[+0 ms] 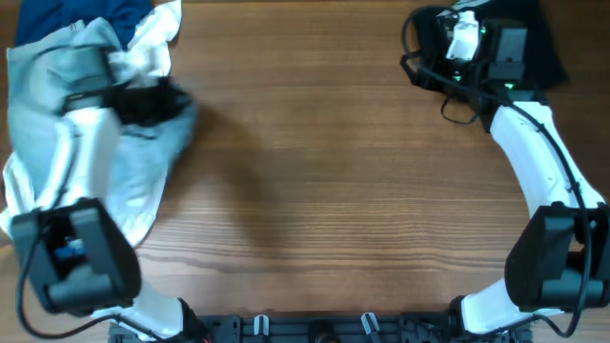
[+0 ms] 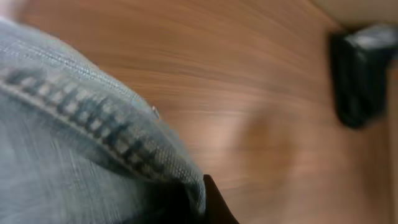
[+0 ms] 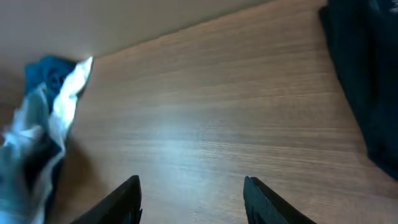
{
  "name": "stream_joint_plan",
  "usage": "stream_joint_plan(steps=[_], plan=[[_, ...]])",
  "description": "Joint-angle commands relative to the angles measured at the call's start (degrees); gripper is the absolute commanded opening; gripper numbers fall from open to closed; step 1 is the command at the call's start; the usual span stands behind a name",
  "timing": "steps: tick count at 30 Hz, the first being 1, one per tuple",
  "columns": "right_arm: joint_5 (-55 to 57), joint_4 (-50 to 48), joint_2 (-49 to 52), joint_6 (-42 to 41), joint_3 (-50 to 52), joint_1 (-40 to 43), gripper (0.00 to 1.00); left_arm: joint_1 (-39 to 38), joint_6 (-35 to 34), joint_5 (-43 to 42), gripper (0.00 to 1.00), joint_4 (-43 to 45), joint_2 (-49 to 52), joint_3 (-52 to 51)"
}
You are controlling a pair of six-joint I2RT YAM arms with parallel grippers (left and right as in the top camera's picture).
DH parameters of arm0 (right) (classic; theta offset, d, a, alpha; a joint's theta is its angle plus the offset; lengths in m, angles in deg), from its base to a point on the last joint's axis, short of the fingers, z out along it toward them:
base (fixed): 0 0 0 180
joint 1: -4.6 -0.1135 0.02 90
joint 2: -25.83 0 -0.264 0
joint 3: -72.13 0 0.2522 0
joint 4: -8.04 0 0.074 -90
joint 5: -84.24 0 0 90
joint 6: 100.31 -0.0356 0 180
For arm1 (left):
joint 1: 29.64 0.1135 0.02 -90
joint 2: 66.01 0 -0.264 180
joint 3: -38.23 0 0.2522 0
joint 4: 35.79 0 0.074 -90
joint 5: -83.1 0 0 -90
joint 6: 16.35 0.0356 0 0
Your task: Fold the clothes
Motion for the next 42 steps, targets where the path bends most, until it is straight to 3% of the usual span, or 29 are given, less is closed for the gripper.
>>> stream_joint_plan(steps=[1, 4, 7, 12, 16, 19, 22, 25, 27, 30, 32, 38, 42], plan=[[-3.0, 0.3, -2.4, -4.7, -1.0, 3.2, 0.57, -17.9, -11.8, -5.3, 0.04, 9.1, 2.6, 0.4], [-3.2, 3.0, -2.5, -4.0, -1.0, 6.2, 0.58, -30.2, -17.2, 0.2, 0.04, 20.9, 6.9, 0.4], [-3.2, 6.0, -2.5, -2.2, -1.0, 8.8, 0.62, -37.6, -18.8, 7.4, 0.08, 27.7, 10.2, 0.4], [-3.6, 7.2, -2.5, 2.0, -1.0, 10.5, 0.7, -42.2, -18.8, 11.9, 1.0, 34.5, 11.7, 0.4], [-4.8, 6.7, -2.5, 3.0, -1.0, 10.1, 0.72, -34.8, -23.7, 4.7, 1.0, 34.1, 6.3, 0.9], [-5.5, 7.9, -2.5, 6.1, -1.0, 6.9, 0.72, -23.3, -26.3, -3.2, 1.0, 28.9, -0.7, 0.8], [1.0, 9.0, -2.4, 8.4, -1.0, 0.5, 0.76, -14.3, -20.8, -2.4, 1.0, 17.8, -4.2, 0.8], [12.8, 6.8, -0.8, 11.8, -1.0, -9.2, 0.8, -6.0, -13.1, 3.9, 1.0, 2.3, -4.4, 0.8], [21.7, 4.1, 1.8, 14.2, -1.0, -14.9, 0.83, -3.6, -9.6, 8.0, 1.0, -3.9, -4.3, 0.8], [25.8, -0.4, 6.0, 16.8, -1.0, -18.3, 0.85, -2.8, -6.5, 10.9, 1.0, -7.6, -4.3, 0.8], [23.6, -4.9, 9.9, 18.0, -1.0, -18.5, 0.84, -3.1, -5.7, 11.9, 1.0, -8.7, -4.3, 0.8], [15.6, -8.9, 17.0, 21.4, -1.0, -18.5, 0.61, -3.5, -5.8, 12.3, 1.0, -9.9, -4.3, 0.8], [12.0, -7.9, 19.1, 21.4, -1.0, -18.4, 0.62, -3.5, -5.8, 12.7, 1.0, -9.8, -4.3, 0.8]])
